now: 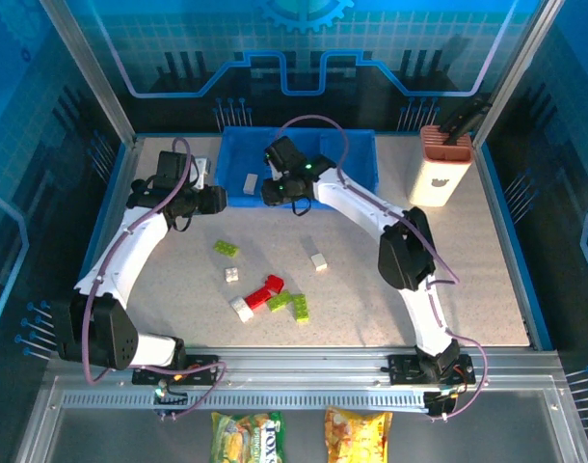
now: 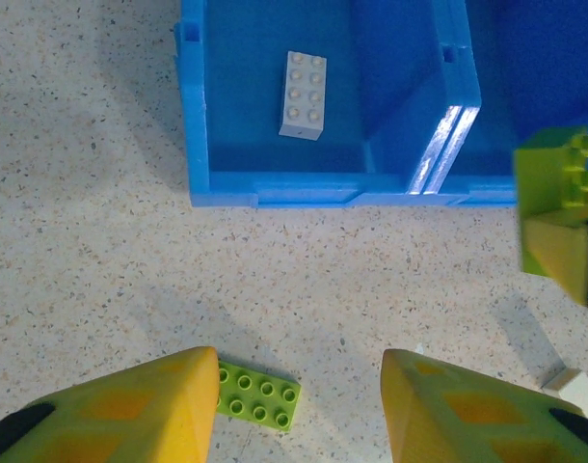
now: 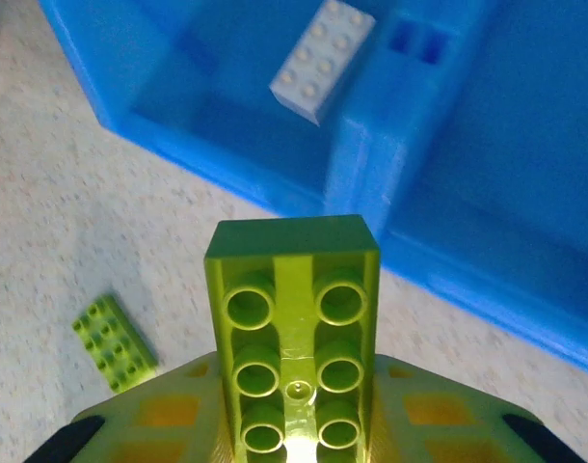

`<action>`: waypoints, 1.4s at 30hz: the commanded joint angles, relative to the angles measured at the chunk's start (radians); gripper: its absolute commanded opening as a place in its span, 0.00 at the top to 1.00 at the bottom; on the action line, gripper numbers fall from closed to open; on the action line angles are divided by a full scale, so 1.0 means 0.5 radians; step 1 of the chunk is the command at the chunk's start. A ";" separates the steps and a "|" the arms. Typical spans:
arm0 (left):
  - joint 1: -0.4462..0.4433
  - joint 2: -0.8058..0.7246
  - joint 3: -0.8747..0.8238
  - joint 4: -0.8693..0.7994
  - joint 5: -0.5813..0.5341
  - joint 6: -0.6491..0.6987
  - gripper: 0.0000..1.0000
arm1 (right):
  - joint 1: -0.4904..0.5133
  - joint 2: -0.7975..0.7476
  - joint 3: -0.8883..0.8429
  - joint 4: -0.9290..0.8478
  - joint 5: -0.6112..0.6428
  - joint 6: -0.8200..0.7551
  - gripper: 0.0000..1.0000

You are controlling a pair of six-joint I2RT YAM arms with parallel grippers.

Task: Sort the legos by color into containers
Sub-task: Place the lego in the container.

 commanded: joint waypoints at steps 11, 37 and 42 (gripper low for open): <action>0.018 -0.095 -0.064 0.079 -0.058 -0.049 0.51 | 0.133 0.552 0.450 0.791 0.221 0.010 0.69; 0.020 -0.145 -0.064 0.077 -0.099 -0.034 0.52 | -0.002 0.268 0.384 0.726 0.206 -0.050 0.69; 0.019 -0.145 -0.063 0.079 -0.099 -0.034 0.52 | -0.084 0.136 0.233 0.625 0.344 0.018 0.70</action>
